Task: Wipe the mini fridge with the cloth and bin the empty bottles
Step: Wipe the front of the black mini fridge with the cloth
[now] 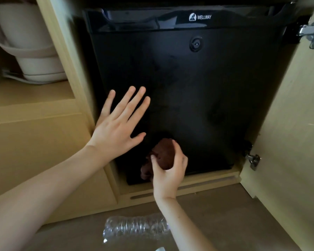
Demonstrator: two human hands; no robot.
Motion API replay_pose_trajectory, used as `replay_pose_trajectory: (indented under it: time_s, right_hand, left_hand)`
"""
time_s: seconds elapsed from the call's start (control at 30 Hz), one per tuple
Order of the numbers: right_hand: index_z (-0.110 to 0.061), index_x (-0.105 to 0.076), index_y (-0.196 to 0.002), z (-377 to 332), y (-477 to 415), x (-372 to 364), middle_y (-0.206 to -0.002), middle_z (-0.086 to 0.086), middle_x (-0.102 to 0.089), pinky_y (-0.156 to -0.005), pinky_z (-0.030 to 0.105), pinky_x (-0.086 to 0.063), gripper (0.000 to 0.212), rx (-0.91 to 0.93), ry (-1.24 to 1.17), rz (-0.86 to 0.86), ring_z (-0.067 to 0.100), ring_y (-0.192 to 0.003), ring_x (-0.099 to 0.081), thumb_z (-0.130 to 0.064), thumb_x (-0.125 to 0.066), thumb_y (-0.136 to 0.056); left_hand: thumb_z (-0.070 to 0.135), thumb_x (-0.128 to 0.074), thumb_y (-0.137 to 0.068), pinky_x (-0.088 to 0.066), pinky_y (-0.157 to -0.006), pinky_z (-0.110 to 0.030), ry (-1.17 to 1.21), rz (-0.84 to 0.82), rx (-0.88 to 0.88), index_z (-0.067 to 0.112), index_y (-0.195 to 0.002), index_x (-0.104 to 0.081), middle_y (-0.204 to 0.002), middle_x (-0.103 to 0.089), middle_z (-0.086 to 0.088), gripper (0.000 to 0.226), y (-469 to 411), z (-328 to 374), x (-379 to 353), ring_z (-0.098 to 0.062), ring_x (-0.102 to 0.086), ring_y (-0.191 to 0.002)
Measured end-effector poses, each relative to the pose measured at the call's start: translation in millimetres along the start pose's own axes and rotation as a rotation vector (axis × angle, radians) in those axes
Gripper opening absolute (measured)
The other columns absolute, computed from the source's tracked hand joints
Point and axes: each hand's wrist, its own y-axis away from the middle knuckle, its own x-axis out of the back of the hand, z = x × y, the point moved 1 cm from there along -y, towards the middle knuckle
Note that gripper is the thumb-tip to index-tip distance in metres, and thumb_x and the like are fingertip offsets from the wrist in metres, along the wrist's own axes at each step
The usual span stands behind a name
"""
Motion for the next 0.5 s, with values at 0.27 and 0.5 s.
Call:
replay_pose_trajectory:
  time_s: [0.27, 0.5]
  right_hand:
    - [-0.027, -0.054, -0.138, 16.4, -22.3, 36.6, -0.127, -0.009, -0.056, -0.090, 0.004, -0.045, 0.071, -0.238, -0.115, 0.062, -0.012, -0.113, -0.052, -0.016, -0.086, -0.076]
    - [-0.035, -0.058, -0.132, 6.7, -6.4, 55.4, -0.118, -0.025, -0.064, -0.097, 0.028, -0.055, 0.068, -0.351, -0.239, 0.004, -0.003, -0.112, -0.061, -0.012, -0.087, -0.075]
  left_hand:
    - [0.044, -0.065, -0.083, -0.003, -0.122, -0.054, 0.036, 0.005, 0.009, 0.014, -0.156, -0.020, -0.165, -0.011, -0.008, 0.092, -1.0, 5.4, 3.3, -0.025, -0.006, -0.153]
    - [0.029, -0.056, -0.092, -0.015, -0.121, -0.053, 0.114, 0.082, 0.051, 0.012, -0.146, -0.044, -0.154, -0.040, -0.008, 0.058, 6.6, 19.0, 6.0, -0.028, -0.029, -0.146]
